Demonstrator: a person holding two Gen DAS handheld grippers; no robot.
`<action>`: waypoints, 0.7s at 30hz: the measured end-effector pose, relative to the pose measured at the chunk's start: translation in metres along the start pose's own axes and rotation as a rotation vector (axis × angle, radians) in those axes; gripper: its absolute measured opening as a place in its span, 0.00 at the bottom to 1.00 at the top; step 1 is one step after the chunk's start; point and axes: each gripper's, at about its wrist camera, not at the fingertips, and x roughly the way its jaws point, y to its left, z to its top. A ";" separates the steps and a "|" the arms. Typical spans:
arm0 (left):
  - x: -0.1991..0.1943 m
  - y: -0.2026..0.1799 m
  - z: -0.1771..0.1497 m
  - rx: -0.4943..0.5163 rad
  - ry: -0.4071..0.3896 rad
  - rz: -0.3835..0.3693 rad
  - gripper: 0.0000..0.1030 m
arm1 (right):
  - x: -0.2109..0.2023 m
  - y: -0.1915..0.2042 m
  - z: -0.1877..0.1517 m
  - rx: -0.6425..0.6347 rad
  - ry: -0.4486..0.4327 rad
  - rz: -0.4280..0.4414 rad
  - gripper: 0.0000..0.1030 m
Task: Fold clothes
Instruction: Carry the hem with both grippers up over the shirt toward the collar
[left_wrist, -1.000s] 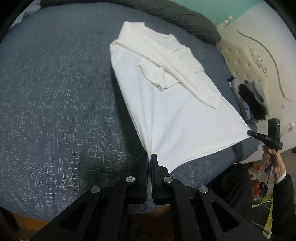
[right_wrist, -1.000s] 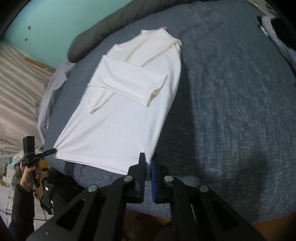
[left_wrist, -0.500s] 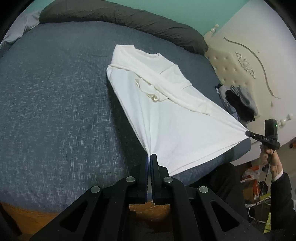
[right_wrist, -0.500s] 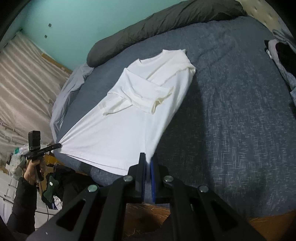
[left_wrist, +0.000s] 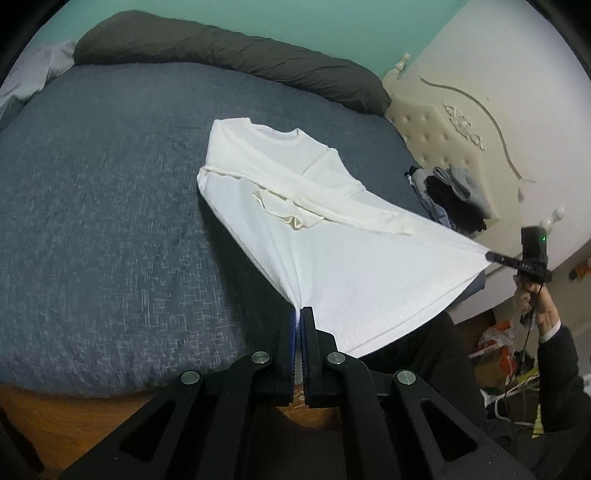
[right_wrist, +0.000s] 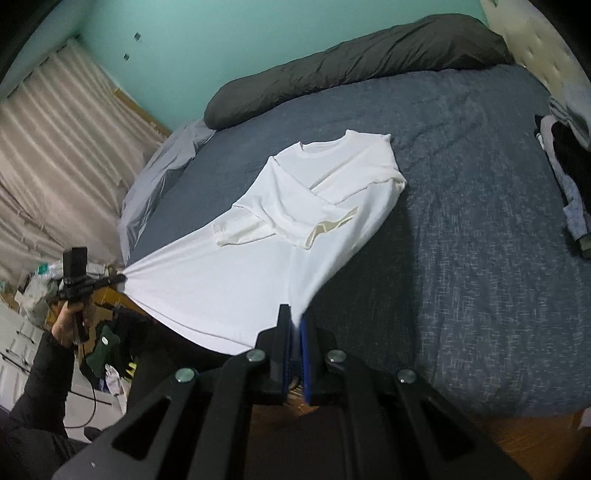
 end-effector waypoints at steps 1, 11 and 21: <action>0.003 0.002 -0.001 -0.004 0.007 0.000 0.02 | 0.003 -0.002 -0.001 0.007 0.005 -0.001 0.04; 0.038 0.023 -0.009 -0.053 0.072 0.000 0.02 | 0.044 -0.027 -0.009 0.059 0.074 -0.004 0.04; 0.081 0.050 -0.012 -0.116 0.159 0.020 0.02 | 0.086 -0.058 -0.013 0.103 0.167 -0.028 0.04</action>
